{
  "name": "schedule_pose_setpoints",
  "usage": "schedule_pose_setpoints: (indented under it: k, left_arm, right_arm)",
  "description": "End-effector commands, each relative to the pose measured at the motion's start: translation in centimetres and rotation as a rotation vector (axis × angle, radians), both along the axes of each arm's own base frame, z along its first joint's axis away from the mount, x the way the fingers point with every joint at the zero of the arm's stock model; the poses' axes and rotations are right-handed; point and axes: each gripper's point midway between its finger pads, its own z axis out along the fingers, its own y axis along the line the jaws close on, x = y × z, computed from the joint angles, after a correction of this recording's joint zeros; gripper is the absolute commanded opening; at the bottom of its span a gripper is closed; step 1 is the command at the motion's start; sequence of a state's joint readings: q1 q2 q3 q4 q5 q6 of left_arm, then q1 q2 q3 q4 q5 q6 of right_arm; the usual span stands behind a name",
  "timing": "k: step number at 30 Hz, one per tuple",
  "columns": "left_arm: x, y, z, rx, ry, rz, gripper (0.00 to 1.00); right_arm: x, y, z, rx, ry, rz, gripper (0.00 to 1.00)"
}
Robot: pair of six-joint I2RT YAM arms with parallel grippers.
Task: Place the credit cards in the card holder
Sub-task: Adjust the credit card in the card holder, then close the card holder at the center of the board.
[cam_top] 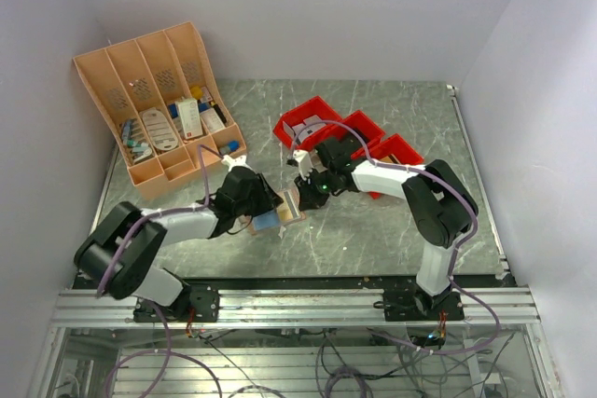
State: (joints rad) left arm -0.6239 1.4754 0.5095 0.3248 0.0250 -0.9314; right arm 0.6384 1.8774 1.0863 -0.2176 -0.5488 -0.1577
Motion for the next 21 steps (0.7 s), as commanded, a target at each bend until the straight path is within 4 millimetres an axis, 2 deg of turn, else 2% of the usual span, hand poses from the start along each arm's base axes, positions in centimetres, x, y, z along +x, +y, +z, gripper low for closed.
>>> schedule_pose_setpoints:
  k: [1, 4, 6, 10, 13, 16, 19, 21]
  left_arm:
    - [1.1, 0.3, 5.7, 0.017, -0.197, -0.027, 0.45]
    - [0.5, 2.0, 6.9, 0.057, -0.225, 0.006, 0.46]
    - [-0.1, 3.0, 7.3, 0.069, -0.221, 0.036, 0.49]
    - [-2.2, 5.4, 6.0, 0.057, -0.125, 0.141, 0.52]
    - [-4.2, 6.7, 4.6, 0.031, -0.031, 0.209, 0.53]
    - [-5.8, 9.0, 4.0, 0.069, 0.046, 0.305, 0.54]
    - [-6.4, 10.8, 4.0, 0.121, 0.063, 0.366, 0.56]
    - [-6.4, 11.4, 3.5, 0.150, 0.063, 0.383, 0.62]
  right_arm:
    - [1.5, -0.9, 1.6, 0.023, -0.053, -0.025, 0.12]
    - [1.6, -1.1, 2.5, 0.067, -0.051, -0.019, 0.14]
    - [0.8, -0.6, 3.3, 0.125, -0.026, 0.026, 0.17]
    - [-0.6, 0.4, 4.3, 0.218, 0.045, 0.090, 0.23]
    - [-0.6, 0.5, 3.5, 0.213, 0.083, 0.077, 0.25]
    - [-0.5, 0.4, 2.5, 0.194, 0.115, 0.053, 0.28]
    - [-0.3, 0.5, 2.1, 0.187, 0.127, 0.045, 0.30]
    - [-0.2, 0.5, 1.9, 0.181, 0.127, 0.044, 0.31]
